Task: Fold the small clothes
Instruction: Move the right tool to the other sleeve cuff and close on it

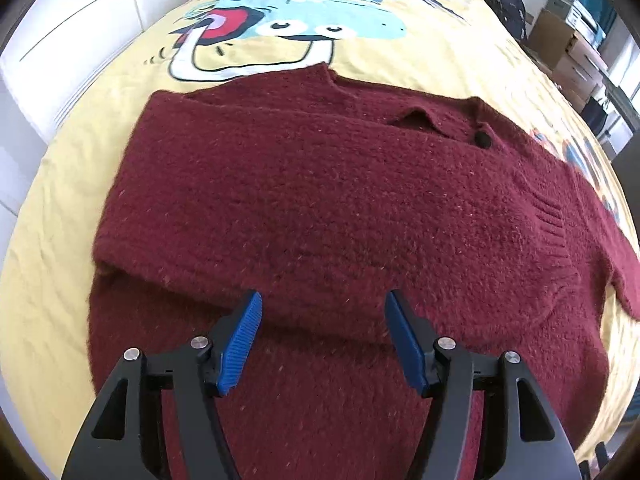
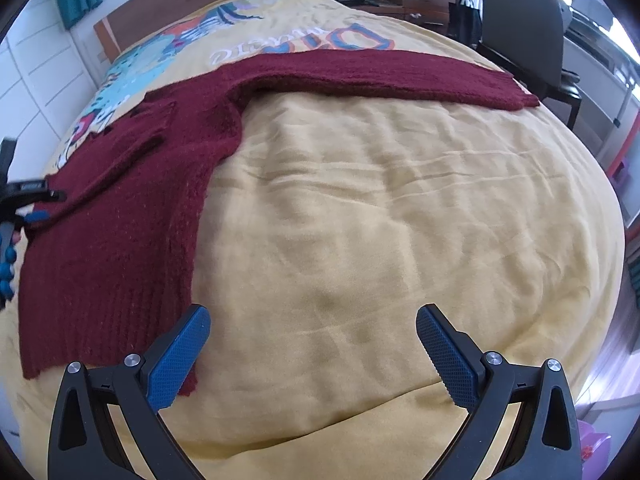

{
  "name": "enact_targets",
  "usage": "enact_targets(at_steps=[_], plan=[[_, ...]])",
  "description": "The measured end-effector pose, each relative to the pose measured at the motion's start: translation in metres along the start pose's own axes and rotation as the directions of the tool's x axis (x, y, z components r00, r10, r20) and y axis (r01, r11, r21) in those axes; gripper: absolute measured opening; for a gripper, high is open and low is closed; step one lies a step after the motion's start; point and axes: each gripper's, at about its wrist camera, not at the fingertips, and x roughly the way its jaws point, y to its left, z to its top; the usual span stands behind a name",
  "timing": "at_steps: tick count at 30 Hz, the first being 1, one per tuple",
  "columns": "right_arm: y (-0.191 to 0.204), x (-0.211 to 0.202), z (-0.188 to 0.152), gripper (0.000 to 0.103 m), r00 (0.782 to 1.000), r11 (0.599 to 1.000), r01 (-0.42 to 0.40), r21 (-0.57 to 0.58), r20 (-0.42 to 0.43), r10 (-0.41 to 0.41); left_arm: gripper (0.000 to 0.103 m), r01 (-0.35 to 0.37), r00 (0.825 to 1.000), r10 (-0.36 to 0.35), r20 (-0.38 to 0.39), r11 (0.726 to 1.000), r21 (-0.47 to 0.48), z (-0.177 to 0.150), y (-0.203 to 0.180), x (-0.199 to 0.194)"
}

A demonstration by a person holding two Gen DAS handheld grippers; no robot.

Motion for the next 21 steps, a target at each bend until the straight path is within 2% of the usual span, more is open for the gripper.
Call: enact_targets(at_steps=[8,21], plan=[[-0.02,-0.006,0.019,0.103,0.999,0.999,0.008,0.037,0.034,-0.009,0.058,-0.013,1.0,0.013,-0.001,0.999,-0.045,-0.013,0.022,-0.019],[-0.083,0.002,0.055,0.103,0.996,0.985,0.045,0.164,0.067,-0.057,0.058,-0.056,0.998,0.057,0.004,0.996,-0.063,-0.037,0.033,-0.034]])
